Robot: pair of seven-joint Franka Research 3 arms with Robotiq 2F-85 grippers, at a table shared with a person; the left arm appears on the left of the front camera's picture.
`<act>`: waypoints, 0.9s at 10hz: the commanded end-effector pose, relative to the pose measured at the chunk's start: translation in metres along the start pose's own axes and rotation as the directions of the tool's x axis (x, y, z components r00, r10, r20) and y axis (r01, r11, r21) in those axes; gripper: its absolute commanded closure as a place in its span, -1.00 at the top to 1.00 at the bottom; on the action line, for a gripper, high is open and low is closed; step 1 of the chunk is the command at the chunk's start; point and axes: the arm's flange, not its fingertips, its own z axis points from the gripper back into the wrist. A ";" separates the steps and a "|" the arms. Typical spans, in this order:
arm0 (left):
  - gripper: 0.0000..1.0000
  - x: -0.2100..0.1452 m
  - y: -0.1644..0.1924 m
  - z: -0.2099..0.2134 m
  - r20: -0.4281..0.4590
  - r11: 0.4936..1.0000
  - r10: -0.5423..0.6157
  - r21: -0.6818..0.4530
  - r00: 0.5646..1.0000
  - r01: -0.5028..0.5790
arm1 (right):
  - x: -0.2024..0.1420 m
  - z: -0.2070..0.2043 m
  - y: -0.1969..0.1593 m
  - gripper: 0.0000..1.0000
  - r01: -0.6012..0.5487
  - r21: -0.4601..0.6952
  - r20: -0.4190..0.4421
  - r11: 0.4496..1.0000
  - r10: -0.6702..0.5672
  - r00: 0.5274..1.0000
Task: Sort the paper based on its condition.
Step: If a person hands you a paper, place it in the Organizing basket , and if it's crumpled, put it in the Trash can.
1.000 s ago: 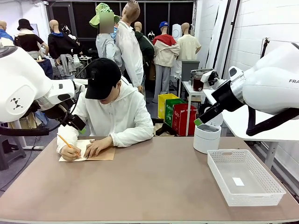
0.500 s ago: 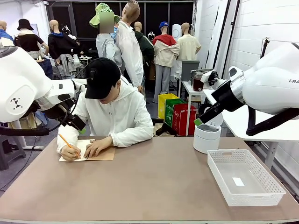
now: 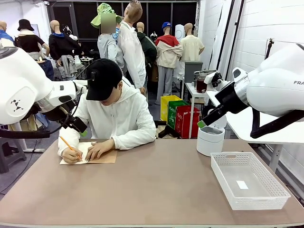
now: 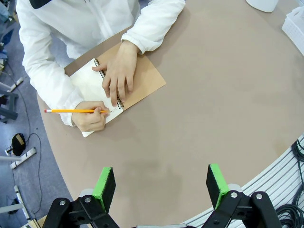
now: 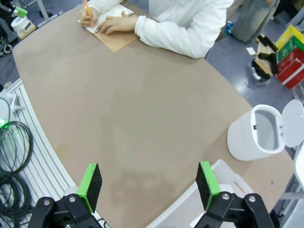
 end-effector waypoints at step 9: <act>1.00 0.000 0.001 0.001 0.007 1.000 0.004 0.000 1.000 -0.004 | 0.000 0.000 0.000 1.00 0.003 0.003 0.002 1.000 -0.003 1.000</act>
